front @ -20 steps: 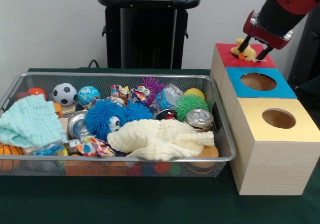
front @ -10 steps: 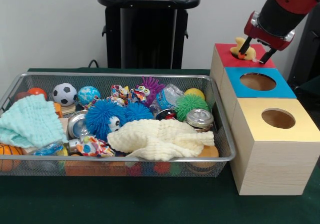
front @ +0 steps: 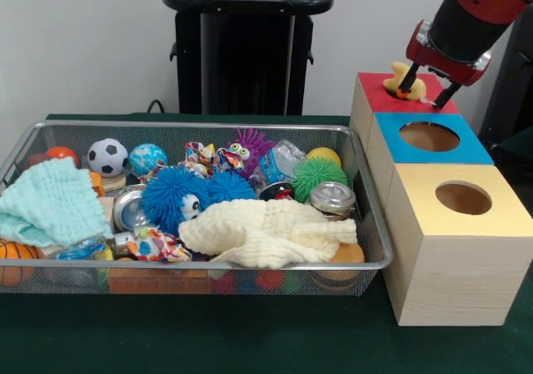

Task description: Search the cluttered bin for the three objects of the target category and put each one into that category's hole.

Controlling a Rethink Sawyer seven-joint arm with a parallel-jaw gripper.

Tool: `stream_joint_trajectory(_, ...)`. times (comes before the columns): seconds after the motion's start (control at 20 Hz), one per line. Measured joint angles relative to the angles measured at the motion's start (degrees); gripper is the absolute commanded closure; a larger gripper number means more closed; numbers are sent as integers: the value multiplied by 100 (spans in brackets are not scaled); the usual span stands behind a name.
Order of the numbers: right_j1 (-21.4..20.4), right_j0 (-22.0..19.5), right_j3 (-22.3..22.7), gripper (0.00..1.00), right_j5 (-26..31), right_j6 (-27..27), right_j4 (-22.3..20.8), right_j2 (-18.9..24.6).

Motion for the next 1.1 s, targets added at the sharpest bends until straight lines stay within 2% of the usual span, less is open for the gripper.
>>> stream_joint_trajectory(0.4,-307,-114,-1,0,253,0,1,1)
stream_joint_trajectory(0.55,-550,-242,-16,0,653,0,-2,-1)
stream_joint_trajectory(0.9,-1104,-627,-272,0,2003,0,-7,-4)
stream_joint_trajectory(1.05,-1357,-763,-381,0,2231,0,-9,-4)
stream_joint_trajectory(1.1,-1441,-808,-417,100,2307,0,-9,-4)
